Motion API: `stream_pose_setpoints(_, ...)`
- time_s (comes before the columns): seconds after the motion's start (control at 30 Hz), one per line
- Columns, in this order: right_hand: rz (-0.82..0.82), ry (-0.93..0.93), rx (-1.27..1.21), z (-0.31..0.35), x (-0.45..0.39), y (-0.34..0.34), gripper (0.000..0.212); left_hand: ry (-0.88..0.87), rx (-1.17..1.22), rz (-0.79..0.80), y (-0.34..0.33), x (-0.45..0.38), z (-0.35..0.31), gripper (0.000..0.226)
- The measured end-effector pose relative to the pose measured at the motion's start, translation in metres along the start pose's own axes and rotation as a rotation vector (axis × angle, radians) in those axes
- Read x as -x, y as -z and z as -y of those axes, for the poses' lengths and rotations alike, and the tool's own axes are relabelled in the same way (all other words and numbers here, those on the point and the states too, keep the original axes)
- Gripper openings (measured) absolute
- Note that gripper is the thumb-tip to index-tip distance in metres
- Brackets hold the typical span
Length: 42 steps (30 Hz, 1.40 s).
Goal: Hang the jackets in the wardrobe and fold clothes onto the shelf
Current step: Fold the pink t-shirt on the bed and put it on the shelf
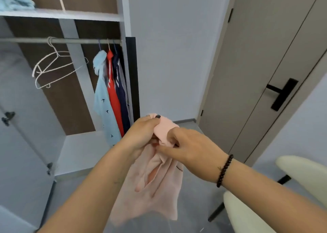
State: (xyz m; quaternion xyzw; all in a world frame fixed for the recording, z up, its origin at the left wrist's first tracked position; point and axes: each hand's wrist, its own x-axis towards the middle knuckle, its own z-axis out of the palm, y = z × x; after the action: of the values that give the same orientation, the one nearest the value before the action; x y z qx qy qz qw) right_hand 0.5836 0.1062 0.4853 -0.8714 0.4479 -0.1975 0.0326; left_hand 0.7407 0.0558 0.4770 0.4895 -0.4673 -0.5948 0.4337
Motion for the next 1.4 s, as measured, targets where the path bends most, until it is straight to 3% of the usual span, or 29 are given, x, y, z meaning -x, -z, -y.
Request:
stream_pose_setpoints(0.1, -0.013, 0.154, 0.062, 0.006, -0.015, -0.002, 0.018, -0.058, -0.02, -0.099, 0.013, 0.008, 0.005, 0.025)
stream_pose_setpoints(0.2, -0.088, 0.351, 0.2, 0.011, -0.034, 0.001, 0.008, -0.078, 0.214, -0.123, 0.03, 0.019, 0.012, 0.029)
stream_pose_setpoints(0.3, -0.188, 0.33, 0.06, 0.023, -0.059, -0.005, 0.009, -0.106, 0.307, -0.066, 0.052, 0.033, 0.026, 0.036)
stream_pose_setpoints(0.37, -0.242, 0.231, -0.035, 0.03, -0.077, -0.014, 0.01, -0.099, 0.27, -0.052, 0.062, 0.044, 0.035, 0.037)
stream_pose_setpoints(0.53, -0.329, 0.189, -0.147, 0.059, -0.123, -0.04, 0.009, -0.106, 0.059, -0.166, 0.101, 0.083, 0.057, 0.07)
stream_pose_setpoints(0.63, -0.303, 0.204, -0.219, 0.081, -0.148, -0.051, 0.011, -0.158, -0.217, -0.338, 0.125, 0.103, 0.068, 0.062)
stream_pose_setpoints(0.73, -0.216, 0.181, -0.378, 0.099, -0.171, -0.06, 0.016, -0.204, -0.224, -0.58, 0.152, 0.121, 0.072, 0.02)
stream_pose_setpoints(0.8, -0.175, 0.146, -0.504, 0.107, -0.185, -0.066, 0.023, -0.237, -0.167, -0.703, 0.174, 0.133, 0.07, 0.013)
stream_pose_setpoints(0.9, -0.036, 0.115, -0.615, 0.122, -0.197, -0.077, 0.038, -0.31, -0.13, -0.875, 0.207, 0.147, 0.059, 0.013)
stream_pose_setpoints(1.0, 0.254, 0.124, -0.708, 0.136, -0.196, -0.094, 0.043, -0.393, -0.182, -0.966, 0.234, 0.154, 0.042, 0.014)
stream_pose_setpoints(1.13, 0.605, 0.146, -0.709, 0.15, -0.189, -0.123, 0.032, -0.472, -0.312, -1.008, 0.261, 0.167, 0.021, 0.015)
stream_pose_setpoints(1.23, 0.7, 0.127, -0.827, 0.164, -0.185, -0.138, 0.009, -0.491, -0.361, -1.034, 0.276, 0.182, 0.011, 0.015)
stream_pose_setpoints(1.4, 0.834, 0.291, -0.869, 0.192, -0.175, -0.15, 0.01, -0.537, -0.431, -1.123, 0.283, 0.212, 0.0, 0.019)
